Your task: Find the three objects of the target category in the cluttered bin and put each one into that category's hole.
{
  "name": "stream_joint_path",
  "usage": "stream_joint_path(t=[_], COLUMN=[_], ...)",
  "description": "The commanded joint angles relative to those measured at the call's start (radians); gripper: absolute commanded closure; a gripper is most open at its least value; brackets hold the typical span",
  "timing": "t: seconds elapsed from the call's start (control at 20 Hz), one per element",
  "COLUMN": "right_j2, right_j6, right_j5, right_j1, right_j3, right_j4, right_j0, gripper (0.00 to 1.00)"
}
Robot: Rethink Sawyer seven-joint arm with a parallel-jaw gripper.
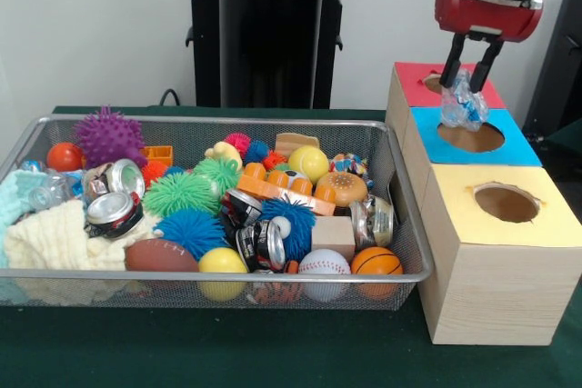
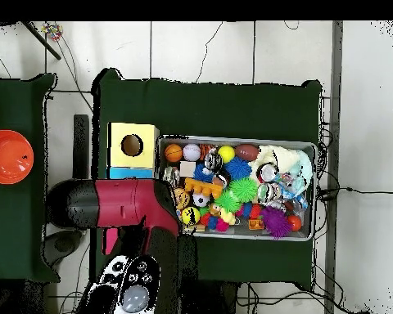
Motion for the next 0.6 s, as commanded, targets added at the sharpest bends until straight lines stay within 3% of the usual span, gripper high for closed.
stream_joint_path(t=[0.05, 0.6], right_j2=[0.052, 0.04], right_j6=[0.199, 0.241], right_j5=[-0.061, -0.072], right_j1=[0.024, 0.035], right_j3=[0.06, 0.059], right_j4=[0.025, 0.036], right_j0=[-0.007, 0.025], gripper=[1.0, 1.0])
